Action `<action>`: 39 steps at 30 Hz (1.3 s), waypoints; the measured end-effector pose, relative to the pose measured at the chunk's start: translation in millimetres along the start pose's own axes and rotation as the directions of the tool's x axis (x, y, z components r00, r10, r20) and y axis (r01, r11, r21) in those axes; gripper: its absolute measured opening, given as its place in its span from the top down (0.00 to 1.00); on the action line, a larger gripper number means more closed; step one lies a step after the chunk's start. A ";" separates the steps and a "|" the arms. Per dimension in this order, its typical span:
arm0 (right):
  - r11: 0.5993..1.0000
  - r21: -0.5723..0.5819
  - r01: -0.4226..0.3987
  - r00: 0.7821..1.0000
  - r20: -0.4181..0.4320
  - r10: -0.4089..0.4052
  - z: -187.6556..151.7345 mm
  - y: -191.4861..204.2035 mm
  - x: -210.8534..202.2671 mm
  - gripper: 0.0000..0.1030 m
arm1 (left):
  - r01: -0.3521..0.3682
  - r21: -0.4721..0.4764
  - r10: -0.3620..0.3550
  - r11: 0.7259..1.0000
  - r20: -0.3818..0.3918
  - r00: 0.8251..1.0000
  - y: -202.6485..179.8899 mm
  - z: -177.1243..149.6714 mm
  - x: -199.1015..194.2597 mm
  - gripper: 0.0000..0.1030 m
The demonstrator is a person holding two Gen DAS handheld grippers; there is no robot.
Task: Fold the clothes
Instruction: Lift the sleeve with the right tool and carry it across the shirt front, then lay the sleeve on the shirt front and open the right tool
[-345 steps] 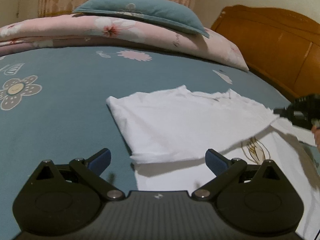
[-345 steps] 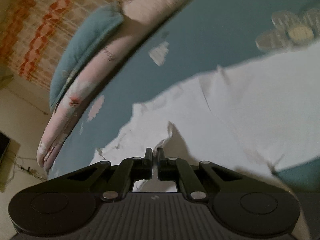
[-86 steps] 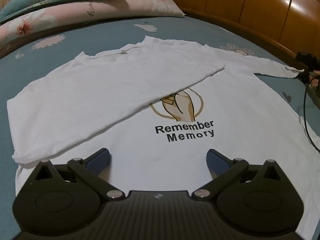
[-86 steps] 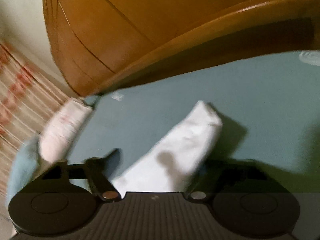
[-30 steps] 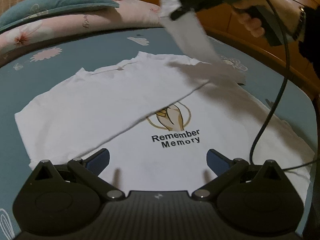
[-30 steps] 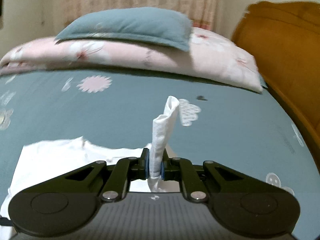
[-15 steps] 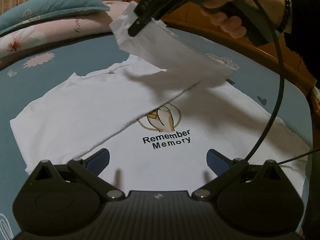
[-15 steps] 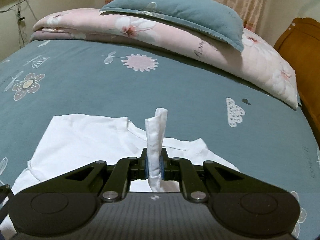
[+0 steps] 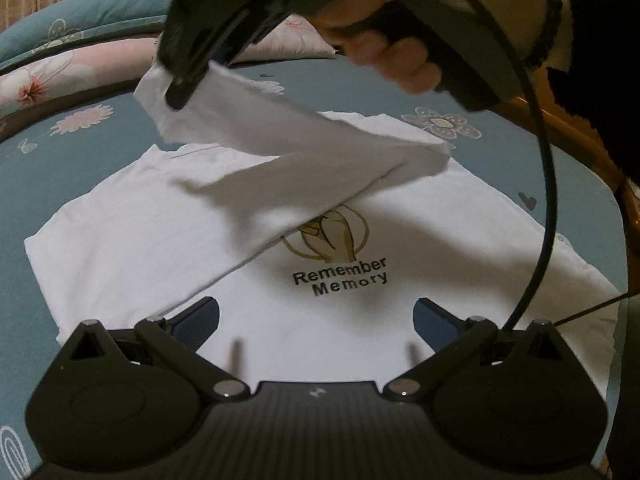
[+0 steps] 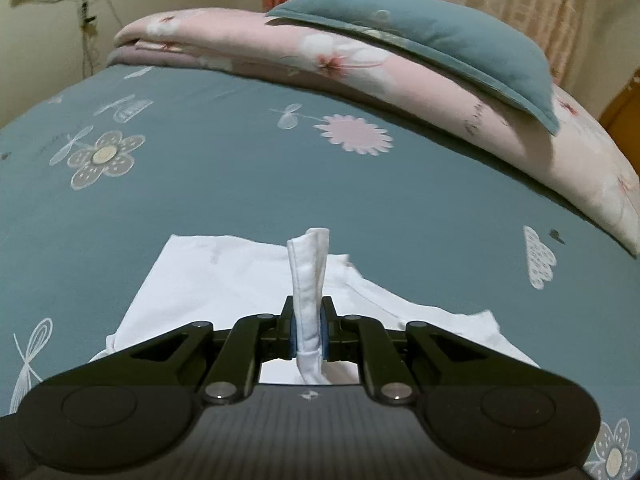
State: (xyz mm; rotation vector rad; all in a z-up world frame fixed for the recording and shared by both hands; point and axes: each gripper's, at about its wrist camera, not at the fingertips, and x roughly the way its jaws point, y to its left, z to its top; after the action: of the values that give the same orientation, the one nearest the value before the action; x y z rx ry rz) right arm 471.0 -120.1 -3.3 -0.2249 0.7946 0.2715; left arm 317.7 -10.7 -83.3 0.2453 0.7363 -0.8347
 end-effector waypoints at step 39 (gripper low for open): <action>0.992 -0.033 -0.120 0.992 -0.032 0.119 -53.7 58.4 62.1 0.71 | 0.041 0.131 -0.030 0.990 -0.084 0.996 18.2 -35.9 -1.1 0.01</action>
State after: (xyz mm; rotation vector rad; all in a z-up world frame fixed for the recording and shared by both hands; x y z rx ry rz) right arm 457.9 -71.6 -90.5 -0.2147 0.8347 0.3963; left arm 313.0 18.9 -110.2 0.3883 0.7640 -0.9134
